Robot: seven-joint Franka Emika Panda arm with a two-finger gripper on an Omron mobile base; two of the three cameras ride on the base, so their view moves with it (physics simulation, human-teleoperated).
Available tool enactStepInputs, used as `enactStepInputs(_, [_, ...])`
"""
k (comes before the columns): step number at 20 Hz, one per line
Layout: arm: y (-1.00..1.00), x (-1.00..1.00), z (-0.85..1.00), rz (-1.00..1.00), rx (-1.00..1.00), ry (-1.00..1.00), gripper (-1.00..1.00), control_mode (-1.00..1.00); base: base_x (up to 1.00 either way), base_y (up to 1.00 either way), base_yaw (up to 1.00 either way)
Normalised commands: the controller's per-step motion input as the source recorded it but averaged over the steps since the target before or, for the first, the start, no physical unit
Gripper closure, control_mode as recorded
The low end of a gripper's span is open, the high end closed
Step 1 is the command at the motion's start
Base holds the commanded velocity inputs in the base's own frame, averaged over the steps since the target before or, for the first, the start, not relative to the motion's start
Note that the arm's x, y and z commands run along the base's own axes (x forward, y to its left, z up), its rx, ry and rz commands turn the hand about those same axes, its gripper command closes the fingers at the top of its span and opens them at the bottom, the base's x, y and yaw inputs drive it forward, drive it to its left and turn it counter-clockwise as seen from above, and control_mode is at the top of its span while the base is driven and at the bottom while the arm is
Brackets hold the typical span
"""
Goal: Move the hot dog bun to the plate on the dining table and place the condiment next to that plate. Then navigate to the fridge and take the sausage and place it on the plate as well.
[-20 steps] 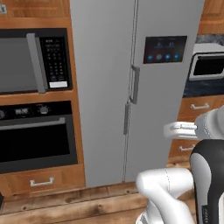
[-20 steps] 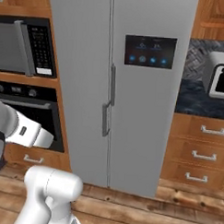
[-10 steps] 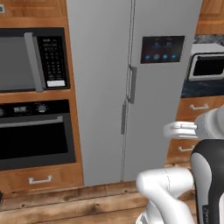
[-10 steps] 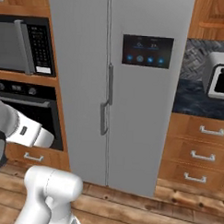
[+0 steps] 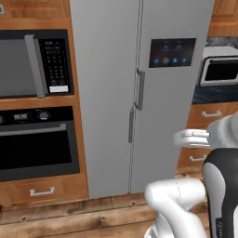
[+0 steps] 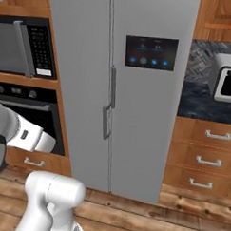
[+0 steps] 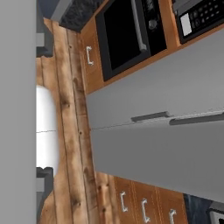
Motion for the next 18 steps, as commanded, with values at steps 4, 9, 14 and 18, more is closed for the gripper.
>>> enactStepInputs(4, [0.0, 0.0, 0.0, 0.0, 0.0, 0.0, -1.0, 1.0, 0.02, -0.2, 0.0])
enactStepInputs(9, [-0.51, 0.59, 0.28, 0.0, -0.02, -0.07, -1.0, -1.0, 0.0, 0.0, 0.0])
enactStepInputs(14, [-0.23, 0.76, 0.44, -0.02, -0.13, -0.01, -1.0, -1.0, 0.0, 0.0, 0.0])
enactStepInputs(18, [0.0, 0.97, 0.03, -0.01, -0.15, 0.0, -1.0, -1.0, 0.0, 0.0, 0.0])
